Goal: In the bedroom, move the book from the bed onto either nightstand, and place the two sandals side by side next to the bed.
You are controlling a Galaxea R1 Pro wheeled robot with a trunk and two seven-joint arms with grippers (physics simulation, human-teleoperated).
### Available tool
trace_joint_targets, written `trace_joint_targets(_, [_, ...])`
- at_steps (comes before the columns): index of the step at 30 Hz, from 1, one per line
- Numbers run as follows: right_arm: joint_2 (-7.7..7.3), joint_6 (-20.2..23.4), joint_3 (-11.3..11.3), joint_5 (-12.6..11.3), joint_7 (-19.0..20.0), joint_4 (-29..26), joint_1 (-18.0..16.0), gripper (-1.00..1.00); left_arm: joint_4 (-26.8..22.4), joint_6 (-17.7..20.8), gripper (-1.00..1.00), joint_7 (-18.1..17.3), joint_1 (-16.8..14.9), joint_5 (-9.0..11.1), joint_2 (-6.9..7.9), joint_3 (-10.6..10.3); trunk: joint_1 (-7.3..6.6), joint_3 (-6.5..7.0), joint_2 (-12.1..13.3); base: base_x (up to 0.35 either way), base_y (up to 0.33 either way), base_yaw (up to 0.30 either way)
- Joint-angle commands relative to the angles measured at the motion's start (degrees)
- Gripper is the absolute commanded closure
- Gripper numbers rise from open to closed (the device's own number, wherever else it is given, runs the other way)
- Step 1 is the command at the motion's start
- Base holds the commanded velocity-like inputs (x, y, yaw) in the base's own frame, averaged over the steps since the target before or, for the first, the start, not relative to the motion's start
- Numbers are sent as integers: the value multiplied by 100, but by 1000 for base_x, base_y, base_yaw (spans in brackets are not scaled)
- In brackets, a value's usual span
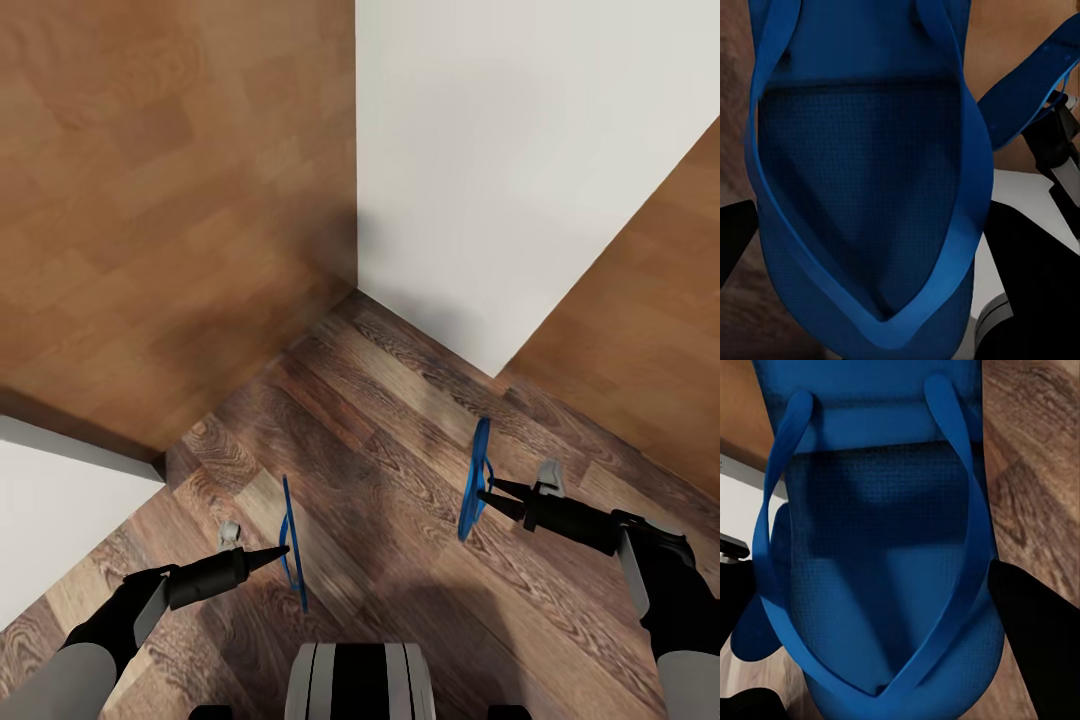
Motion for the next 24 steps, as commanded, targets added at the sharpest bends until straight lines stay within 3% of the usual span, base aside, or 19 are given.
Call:
trace_joint_targets(1, [0,60,-6,-6,21,-1,-2,100,-1,60,100,-20,0,6,-3,3,-3,20,0,0,0,0])
trace_joint_targets(6, [3,61,0,-7,21,-2,-2,100,1,61,100,-20,1,6,-8,3,-16,130,7,0,0,0])
trace_joint_targets(20, [4,61,1,-14,21,-10,-2,100,1,61,100,-25,-1,7,-12,-3,-16,130,7,0,0,0])
trace_joint_targets(24, [4,61,1,-10,21,-4,-1,100,0,61,100,-21,-1,6,-20,-6,-26,219,12,0,0,0])
